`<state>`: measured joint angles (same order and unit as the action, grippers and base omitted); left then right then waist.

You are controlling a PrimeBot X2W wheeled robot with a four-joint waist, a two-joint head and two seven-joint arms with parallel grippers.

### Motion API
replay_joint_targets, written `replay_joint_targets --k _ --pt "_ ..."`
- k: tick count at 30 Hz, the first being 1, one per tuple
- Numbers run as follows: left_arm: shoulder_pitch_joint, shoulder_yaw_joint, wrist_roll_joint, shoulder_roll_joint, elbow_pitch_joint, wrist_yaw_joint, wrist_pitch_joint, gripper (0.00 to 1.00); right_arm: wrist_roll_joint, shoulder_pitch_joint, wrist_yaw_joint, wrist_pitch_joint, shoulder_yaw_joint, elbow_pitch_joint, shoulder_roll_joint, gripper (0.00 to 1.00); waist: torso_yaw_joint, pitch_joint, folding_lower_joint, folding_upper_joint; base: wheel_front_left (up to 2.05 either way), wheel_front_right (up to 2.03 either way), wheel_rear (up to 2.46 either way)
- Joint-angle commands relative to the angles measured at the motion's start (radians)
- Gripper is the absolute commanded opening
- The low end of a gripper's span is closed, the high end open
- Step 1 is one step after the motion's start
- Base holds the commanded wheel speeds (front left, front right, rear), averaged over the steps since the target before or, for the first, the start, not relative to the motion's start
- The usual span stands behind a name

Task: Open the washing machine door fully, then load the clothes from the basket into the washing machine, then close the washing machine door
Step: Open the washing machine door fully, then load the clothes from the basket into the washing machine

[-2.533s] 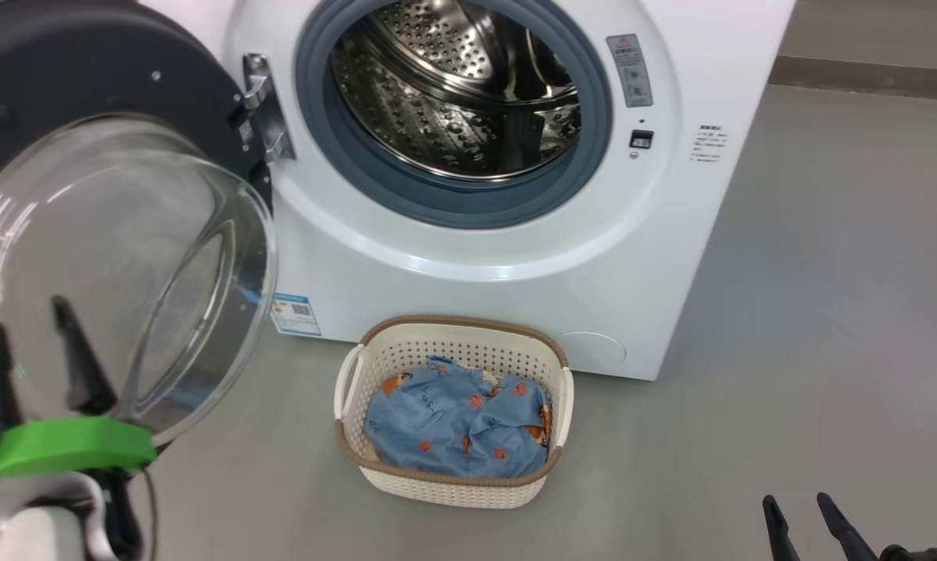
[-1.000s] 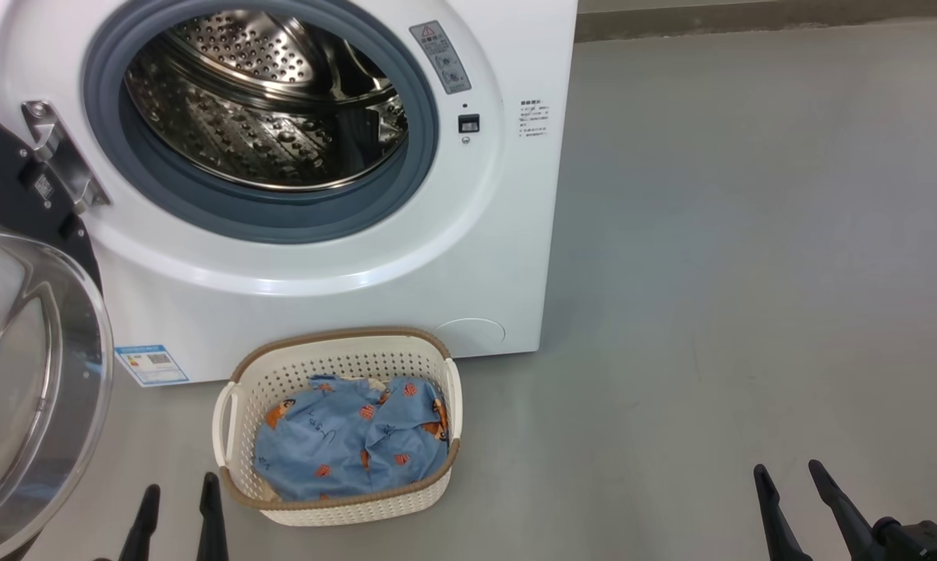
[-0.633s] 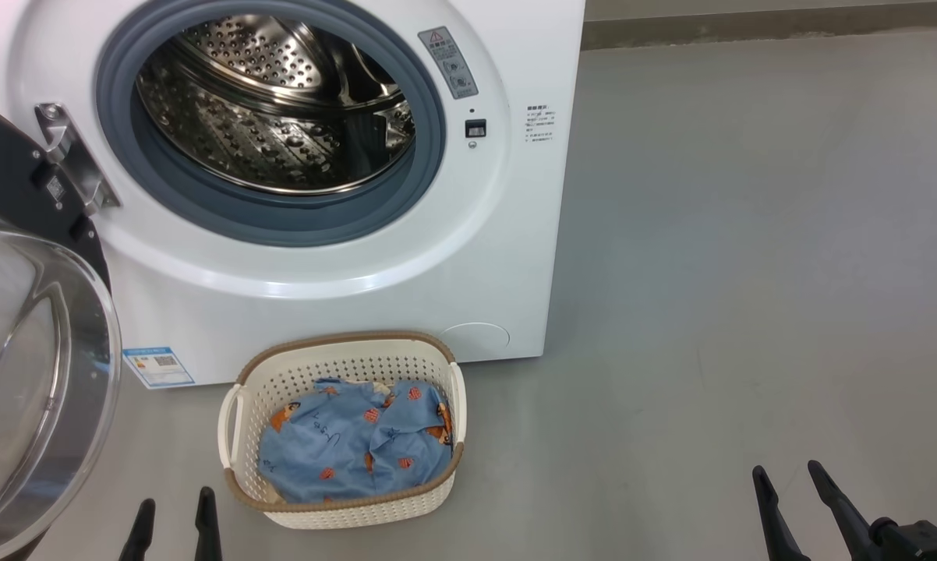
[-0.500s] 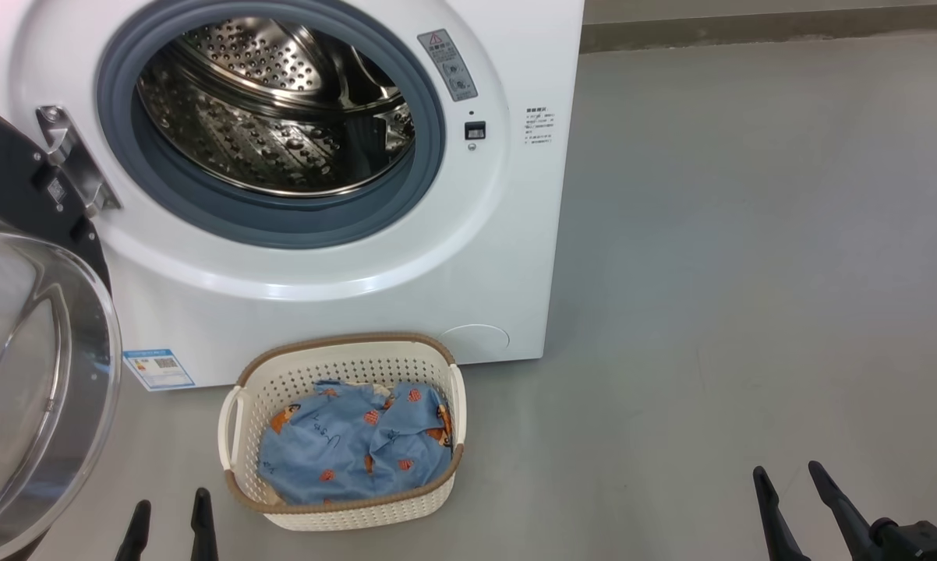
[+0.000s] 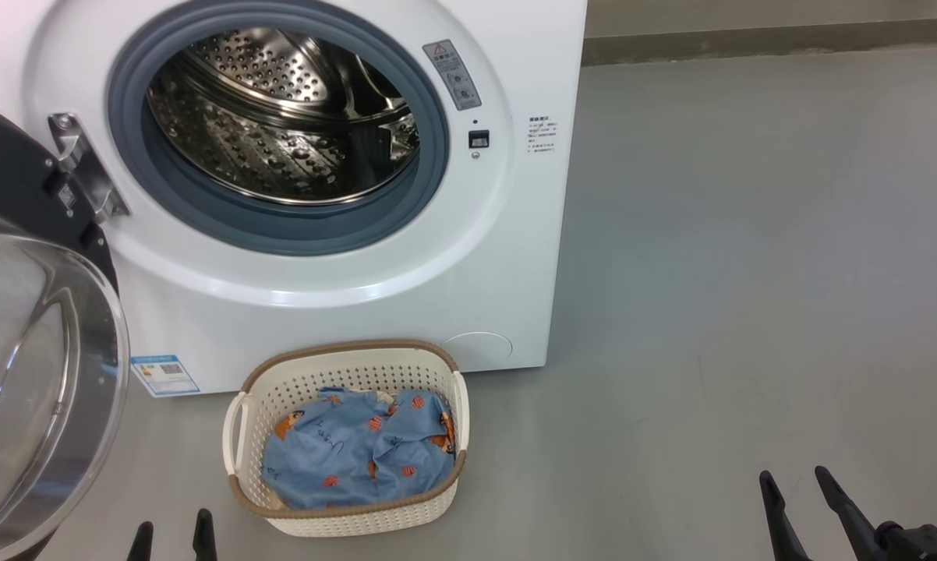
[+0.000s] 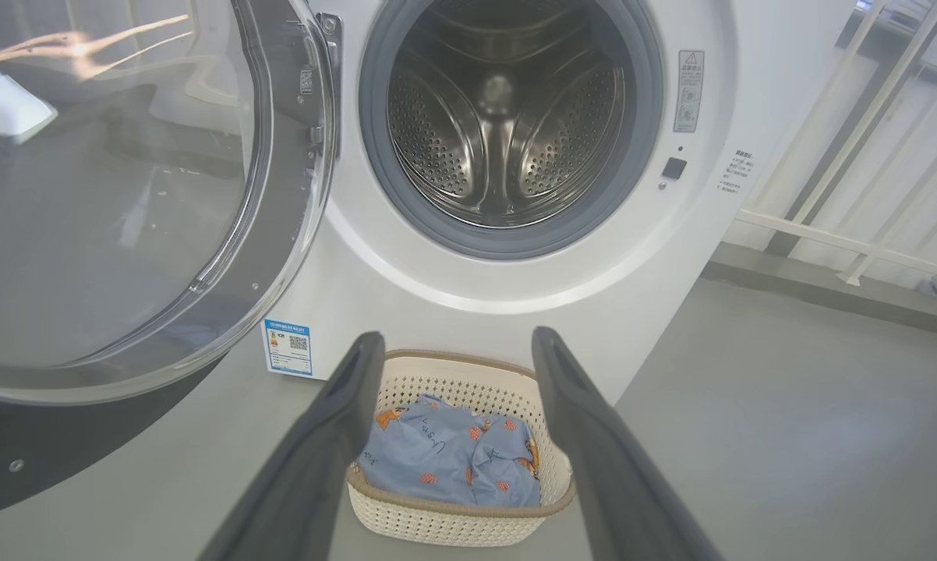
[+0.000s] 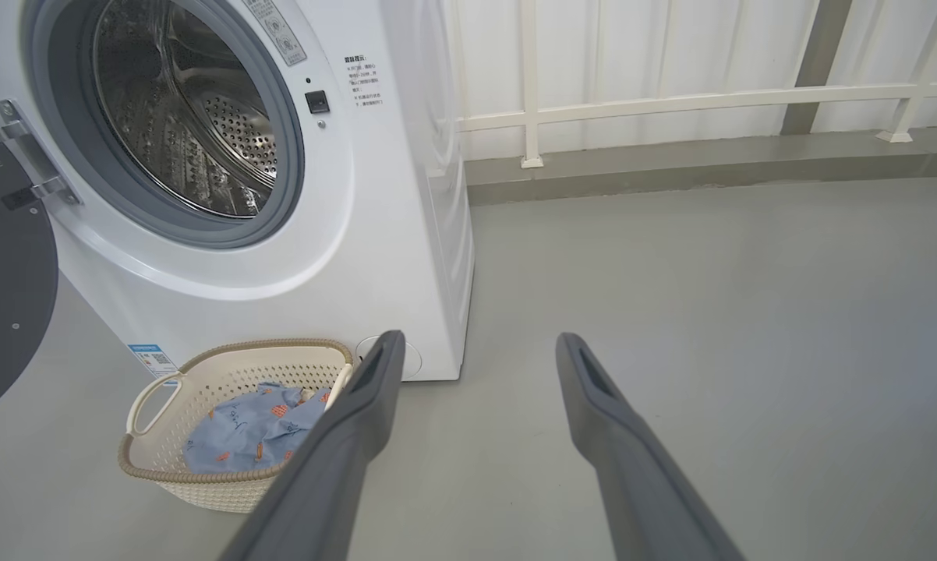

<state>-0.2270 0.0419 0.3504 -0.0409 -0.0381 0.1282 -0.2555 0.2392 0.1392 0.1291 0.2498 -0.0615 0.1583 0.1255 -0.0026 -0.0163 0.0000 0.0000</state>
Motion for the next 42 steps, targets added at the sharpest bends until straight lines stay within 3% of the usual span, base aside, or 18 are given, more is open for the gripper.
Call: replay_joint_targets --k 1,33,42 --pt "0.019 0.032 0.010 -0.009 0.021 0.002 -0.006 1.00 -0.004 -0.017 0.002 0.012 0.017 -0.021 0.018 1.00 0.002 0.000 0.0000 0.0000 0.00 0.00 0.00" --pt "0.033 0.047 0.027 -0.009 0.003 0.002 -0.006 1.00 -0.003 -0.022 0.002 0.012 0.023 -0.024 0.007 1.00 0.002 0.009 0.0000 0.0000 0.00 0.00 0.00" --pt "0.038 0.049 0.036 -0.009 -0.012 0.002 -0.006 1.00 -0.014 -0.028 0.002 0.012 0.025 -0.040 0.010 1.00 0.001 0.016 0.0000 0.0000 0.75 -0.75 0.00"
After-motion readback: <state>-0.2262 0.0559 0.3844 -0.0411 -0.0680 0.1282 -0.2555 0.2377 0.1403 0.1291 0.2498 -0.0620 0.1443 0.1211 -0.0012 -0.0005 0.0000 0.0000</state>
